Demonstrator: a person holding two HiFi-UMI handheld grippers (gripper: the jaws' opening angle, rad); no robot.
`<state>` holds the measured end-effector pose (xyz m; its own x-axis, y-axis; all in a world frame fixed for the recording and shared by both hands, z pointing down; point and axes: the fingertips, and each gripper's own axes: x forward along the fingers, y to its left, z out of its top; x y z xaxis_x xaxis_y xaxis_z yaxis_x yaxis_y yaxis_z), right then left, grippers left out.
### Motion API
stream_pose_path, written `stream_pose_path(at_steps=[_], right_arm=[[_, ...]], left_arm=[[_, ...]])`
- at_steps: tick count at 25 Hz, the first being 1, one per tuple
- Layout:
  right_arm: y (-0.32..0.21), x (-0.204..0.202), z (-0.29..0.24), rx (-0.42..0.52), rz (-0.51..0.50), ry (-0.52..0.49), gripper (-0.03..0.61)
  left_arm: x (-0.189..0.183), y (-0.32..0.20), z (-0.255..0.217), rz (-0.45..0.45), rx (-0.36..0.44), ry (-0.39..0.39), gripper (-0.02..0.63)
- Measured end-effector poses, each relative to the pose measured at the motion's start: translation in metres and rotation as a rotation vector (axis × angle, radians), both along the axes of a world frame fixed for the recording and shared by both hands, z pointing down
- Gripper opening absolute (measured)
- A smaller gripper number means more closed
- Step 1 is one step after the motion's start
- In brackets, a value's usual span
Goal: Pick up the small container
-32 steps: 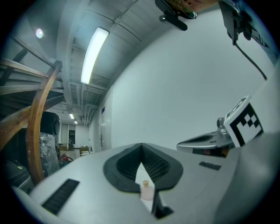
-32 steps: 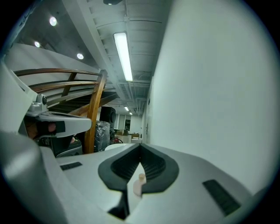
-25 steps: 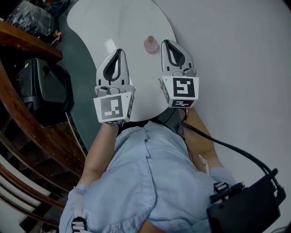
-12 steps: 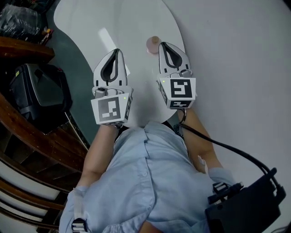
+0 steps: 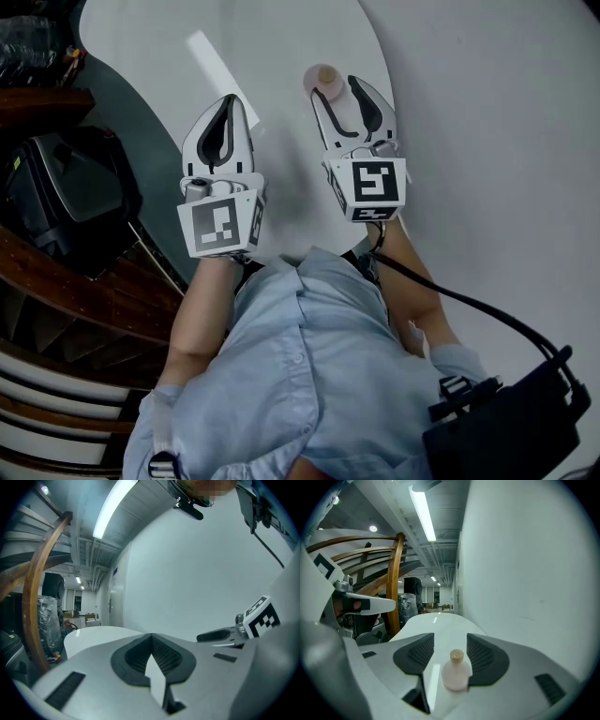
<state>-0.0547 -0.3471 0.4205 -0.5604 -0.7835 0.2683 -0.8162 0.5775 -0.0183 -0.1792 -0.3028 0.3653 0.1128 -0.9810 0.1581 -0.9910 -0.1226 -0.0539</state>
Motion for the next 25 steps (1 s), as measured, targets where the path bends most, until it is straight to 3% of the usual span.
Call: stream_pose_path(at_steps=[15,25], right_arm=[[-0.041,-0.017,0.039,-0.070,-0.005,0.056,0.218],[-0.038,-0.020,0.055,-0.096,-0.001,0.085,0.188]], left_arm=[[-0.030,-0.031,0.030,-0.046,-0.074,0.015,-0.002],[-0.035,-0.031,0.045,-0.049,-0.107,0.020,-0.002]])
